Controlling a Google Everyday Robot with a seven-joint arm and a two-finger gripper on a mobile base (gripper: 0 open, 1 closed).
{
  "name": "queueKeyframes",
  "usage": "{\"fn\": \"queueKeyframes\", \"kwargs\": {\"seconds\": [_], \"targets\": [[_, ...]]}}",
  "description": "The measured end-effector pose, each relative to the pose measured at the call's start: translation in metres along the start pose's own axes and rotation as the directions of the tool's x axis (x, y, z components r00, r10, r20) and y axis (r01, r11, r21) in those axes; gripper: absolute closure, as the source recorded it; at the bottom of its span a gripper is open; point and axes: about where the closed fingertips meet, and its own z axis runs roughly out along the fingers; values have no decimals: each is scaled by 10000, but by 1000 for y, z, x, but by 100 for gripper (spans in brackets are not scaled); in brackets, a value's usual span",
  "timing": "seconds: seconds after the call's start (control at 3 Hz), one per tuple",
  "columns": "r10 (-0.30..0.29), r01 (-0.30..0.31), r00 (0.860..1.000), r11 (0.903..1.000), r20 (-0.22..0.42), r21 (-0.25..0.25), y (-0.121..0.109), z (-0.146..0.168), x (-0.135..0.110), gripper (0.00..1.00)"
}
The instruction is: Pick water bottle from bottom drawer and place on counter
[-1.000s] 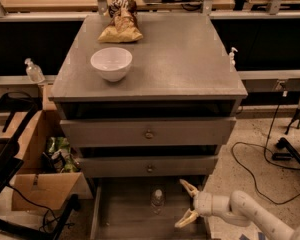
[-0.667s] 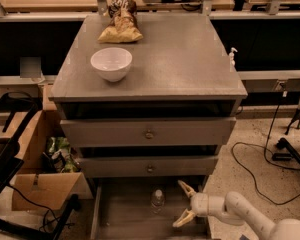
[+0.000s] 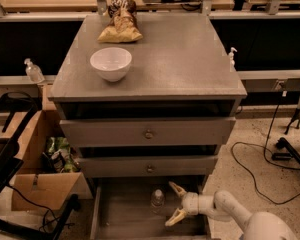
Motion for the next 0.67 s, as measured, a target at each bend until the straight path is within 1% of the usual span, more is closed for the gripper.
{"fn": "queueKeyframes", "kwargs": {"seconds": [0.33, 0.67], "targets": [[198, -202, 9998, 9990, -89, -389, 1, 27, 1, 0], [555, -565, 9983, 9966, -188, -605, 4, 49, 6, 16]]}}
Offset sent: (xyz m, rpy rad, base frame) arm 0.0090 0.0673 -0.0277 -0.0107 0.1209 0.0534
